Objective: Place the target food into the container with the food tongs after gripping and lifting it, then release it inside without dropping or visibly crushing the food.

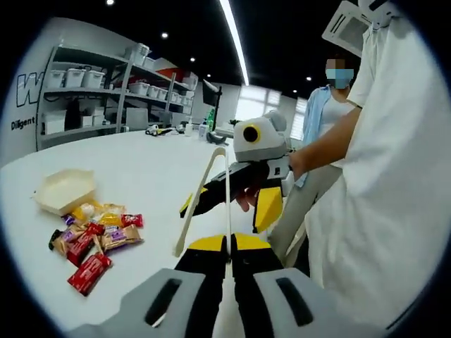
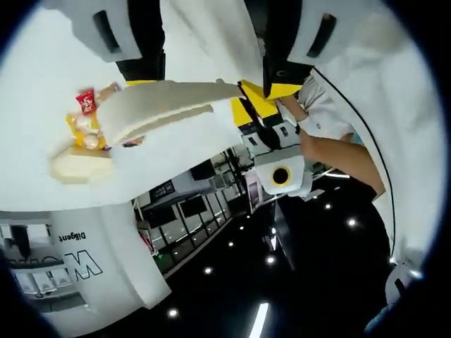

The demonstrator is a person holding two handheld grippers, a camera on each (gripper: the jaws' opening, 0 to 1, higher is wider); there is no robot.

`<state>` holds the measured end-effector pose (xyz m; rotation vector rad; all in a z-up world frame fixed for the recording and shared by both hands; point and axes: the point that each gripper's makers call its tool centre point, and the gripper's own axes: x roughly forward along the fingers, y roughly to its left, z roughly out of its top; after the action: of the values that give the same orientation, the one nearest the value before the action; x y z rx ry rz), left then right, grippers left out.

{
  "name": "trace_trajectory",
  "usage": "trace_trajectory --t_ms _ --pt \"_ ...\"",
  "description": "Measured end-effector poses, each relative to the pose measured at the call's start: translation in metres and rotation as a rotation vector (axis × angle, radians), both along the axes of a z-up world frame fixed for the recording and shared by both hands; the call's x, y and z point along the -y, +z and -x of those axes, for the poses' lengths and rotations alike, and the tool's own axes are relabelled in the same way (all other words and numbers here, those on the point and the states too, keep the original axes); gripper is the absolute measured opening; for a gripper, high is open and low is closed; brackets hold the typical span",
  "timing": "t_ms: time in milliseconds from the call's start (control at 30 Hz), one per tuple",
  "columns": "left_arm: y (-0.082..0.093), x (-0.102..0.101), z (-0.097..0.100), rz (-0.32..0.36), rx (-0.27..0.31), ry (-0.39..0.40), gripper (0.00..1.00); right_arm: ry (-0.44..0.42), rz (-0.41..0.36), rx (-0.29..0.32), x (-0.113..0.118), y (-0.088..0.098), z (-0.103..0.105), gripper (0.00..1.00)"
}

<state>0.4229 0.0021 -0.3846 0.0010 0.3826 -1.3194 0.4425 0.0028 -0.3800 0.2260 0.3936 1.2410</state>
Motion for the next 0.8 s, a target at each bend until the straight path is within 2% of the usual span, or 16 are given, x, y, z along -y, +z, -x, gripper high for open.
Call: trace_trajectory --t_ms 233,267,333,467,567,600,667,700,733,800 --pt "0.01 0.003 0.005 0.08 -0.019 -0.013 0.01 0.024 -0.045 0.022 -0.005 0.013 0.001 0.4" --pt "0.012 0.004 0.007 0.098 -0.045 -0.016 0.01 0.039 -0.053 0.026 -0.007 0.014 0.004 0.38" --pt "0.013 0.005 0.008 0.098 -0.03 -0.027 0.01 0.048 -0.057 0.024 -0.008 0.015 0.006 0.35" --pt "0.015 0.005 0.012 0.126 -0.05 -0.032 0.01 0.035 -0.075 0.032 -0.007 0.019 0.005 0.28" --pt "0.017 0.006 0.013 0.141 -0.057 -0.029 0.01 0.038 -0.082 0.025 -0.008 0.02 0.006 0.27" --pt "0.017 0.006 0.013 0.143 -0.062 -0.027 0.01 0.038 -0.081 0.021 -0.009 0.021 0.006 0.26" --pt "0.016 0.005 0.012 0.148 -0.072 -0.023 0.02 0.035 -0.085 -0.038 -0.009 0.02 0.007 0.23" --pt "0.015 0.005 0.009 0.142 -0.061 -0.009 0.02 0.033 -0.08 -0.026 -0.008 0.02 0.004 0.23" --pt "0.014 0.005 0.009 0.144 -0.076 -0.002 0.02 0.033 -0.077 -0.028 -0.009 0.019 0.004 0.22" --pt "0.014 0.004 0.006 0.136 -0.071 0.008 0.04 0.022 -0.071 -0.064 -0.008 0.017 0.002 0.21"
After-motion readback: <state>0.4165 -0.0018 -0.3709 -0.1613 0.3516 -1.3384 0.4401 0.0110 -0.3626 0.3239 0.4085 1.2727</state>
